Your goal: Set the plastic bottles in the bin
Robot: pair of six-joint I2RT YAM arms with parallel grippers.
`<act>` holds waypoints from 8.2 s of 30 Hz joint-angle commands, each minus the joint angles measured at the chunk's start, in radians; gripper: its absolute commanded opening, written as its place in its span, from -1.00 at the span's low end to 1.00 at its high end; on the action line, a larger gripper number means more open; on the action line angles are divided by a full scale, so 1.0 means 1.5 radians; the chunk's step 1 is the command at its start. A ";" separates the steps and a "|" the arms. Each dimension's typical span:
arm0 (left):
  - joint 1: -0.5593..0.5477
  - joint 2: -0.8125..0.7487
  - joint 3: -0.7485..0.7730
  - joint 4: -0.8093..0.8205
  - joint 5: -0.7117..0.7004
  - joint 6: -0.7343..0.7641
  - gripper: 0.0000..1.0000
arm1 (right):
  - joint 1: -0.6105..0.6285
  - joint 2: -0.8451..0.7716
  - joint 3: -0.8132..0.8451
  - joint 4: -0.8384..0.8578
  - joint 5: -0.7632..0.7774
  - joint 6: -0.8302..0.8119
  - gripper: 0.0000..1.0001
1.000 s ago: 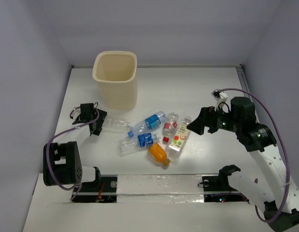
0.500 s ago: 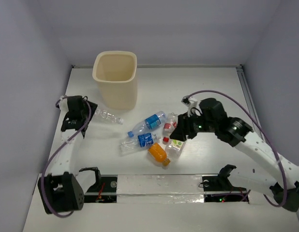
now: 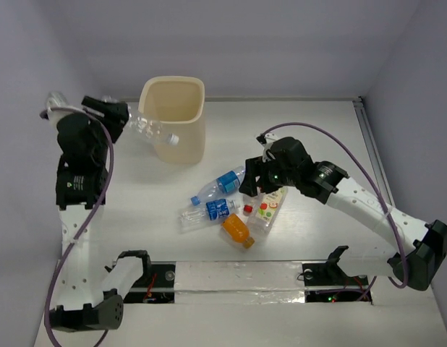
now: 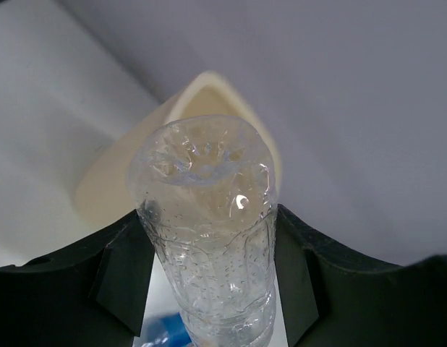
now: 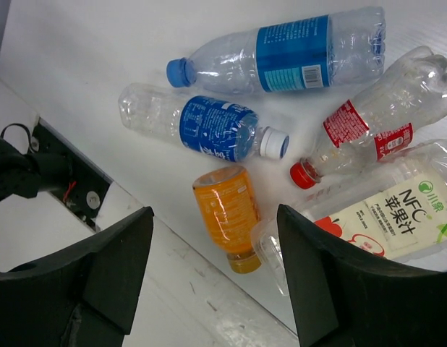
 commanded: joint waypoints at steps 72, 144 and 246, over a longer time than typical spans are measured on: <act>-0.351 -0.090 -0.214 -0.141 0.157 0.186 0.78 | -0.031 0.483 0.371 0.059 0.305 0.427 0.27; -0.449 0.327 -0.115 -0.107 0.215 0.445 0.66 | 0.014 -0.261 -0.241 0.095 0.328 0.330 1.00; -0.220 0.461 0.443 0.268 -0.199 0.384 -0.18 | -0.055 0.157 -0.173 0.043 0.303 0.171 0.71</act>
